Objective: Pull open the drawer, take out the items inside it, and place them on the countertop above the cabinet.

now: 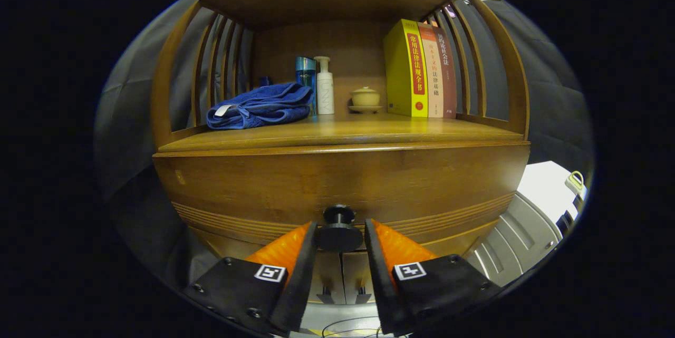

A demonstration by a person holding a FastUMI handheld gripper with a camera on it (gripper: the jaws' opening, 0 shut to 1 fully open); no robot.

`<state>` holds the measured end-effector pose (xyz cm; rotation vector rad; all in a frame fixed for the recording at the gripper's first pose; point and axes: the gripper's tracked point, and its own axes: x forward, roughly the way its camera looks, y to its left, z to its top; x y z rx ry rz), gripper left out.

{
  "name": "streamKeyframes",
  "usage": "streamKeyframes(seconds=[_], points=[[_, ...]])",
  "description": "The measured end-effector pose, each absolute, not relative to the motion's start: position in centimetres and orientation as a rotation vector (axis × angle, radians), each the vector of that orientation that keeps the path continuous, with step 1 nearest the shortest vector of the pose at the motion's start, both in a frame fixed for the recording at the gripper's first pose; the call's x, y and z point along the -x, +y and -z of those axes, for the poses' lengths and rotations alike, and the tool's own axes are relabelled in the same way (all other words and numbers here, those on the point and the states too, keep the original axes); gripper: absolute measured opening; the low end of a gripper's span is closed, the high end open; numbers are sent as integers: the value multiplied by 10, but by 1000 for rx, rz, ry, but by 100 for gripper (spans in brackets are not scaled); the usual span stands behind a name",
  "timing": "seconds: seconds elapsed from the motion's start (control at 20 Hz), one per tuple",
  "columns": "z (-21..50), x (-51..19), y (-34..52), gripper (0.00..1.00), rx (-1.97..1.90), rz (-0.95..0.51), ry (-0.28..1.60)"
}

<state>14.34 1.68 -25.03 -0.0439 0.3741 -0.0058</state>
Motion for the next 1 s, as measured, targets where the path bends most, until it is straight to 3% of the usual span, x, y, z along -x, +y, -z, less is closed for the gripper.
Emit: streamKeyframes(seconds=[0.45,1.0], points=[[250,-141,17,47,35,29,384],[246,-75,16,47,17,25,411]])
